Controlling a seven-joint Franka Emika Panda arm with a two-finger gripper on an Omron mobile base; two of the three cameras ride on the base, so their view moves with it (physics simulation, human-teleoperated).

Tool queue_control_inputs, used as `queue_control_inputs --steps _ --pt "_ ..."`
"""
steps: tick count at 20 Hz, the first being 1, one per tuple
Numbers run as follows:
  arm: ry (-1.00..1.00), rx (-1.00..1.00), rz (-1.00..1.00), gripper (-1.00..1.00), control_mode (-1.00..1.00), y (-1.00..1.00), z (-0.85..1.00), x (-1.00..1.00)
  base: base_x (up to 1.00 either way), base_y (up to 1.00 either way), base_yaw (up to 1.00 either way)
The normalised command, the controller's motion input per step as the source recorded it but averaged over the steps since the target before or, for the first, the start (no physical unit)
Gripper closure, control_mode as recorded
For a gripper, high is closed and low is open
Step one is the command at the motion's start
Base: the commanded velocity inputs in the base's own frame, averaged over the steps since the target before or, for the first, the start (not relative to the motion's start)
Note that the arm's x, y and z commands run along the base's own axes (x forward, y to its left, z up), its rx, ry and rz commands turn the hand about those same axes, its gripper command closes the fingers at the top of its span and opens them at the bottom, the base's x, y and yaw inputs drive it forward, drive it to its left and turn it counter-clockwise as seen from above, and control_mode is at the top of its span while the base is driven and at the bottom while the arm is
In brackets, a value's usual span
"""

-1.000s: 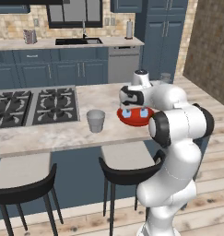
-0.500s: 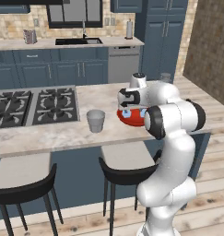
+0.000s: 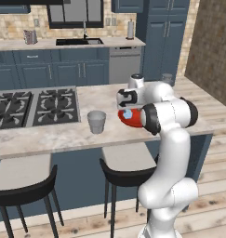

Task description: There are two ice cubes in the ice bowl. Place both ice cubes in the glass cup.

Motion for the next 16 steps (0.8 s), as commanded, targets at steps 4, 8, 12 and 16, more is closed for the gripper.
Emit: queue_control_inputs --steps 4,8,12,16 --pt "0.0 0.0 0.0 -1.0 -1.0 -0.03 -0.23 0.24 0.0 0.0 0.0" --pt "0.0 0.0 0.0 -1.0 -1.0 -0.01 -0.31 0.22 0.0 0.0 0.0" --pt "0.0 0.0 0.0 -1.0 -1.0 0.0 -0.26 0.21 0.0 0.0 0.0" --pt "0.0 0.0 0.0 -1.0 -1.0 0.0 -0.15 0.25 0.0 0.0 0.0"
